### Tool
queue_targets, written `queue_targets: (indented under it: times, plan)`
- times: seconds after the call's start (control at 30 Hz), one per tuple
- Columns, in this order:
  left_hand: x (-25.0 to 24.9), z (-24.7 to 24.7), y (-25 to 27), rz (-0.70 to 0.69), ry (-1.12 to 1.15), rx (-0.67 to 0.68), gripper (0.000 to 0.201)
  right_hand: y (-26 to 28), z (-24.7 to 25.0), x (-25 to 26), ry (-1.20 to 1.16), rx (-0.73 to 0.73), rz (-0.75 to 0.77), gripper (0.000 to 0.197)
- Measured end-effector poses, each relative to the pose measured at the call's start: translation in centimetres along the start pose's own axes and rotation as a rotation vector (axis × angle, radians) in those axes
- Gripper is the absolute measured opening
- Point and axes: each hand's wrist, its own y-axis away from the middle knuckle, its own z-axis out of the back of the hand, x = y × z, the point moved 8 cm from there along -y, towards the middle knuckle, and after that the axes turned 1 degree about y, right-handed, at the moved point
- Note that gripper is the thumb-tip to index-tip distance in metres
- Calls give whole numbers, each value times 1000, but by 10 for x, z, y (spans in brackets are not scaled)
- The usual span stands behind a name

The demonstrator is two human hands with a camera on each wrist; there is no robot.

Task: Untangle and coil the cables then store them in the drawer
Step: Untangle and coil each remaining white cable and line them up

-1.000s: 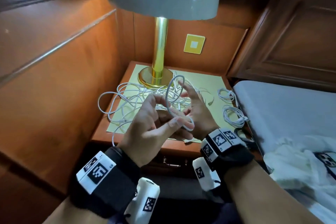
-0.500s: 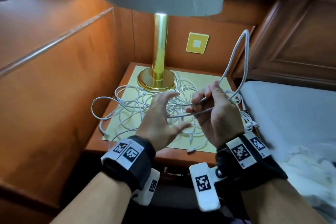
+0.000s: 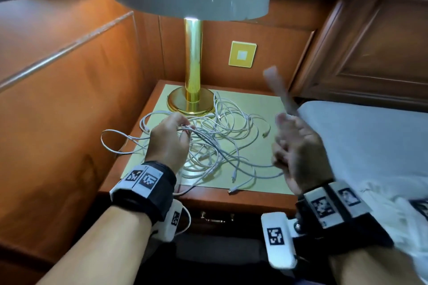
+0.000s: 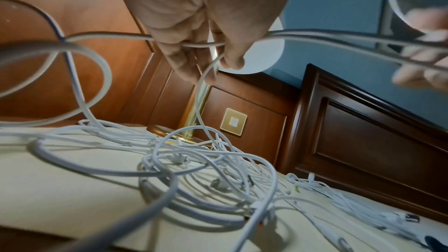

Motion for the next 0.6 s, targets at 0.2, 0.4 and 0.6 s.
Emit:
queue_targets:
  times: [0.2,0.4,0.6]
  plan:
    - [-26,2,4,-154,224,-11,9,12,-48,-35,581,323,-82,49]
    - [-33,7,8,-174,372,17,20,23,-65,-48,669,502,-133,54]
    - [-42,9,9,-253,320,0,17,21,-73,-42,562,537,-58,19]
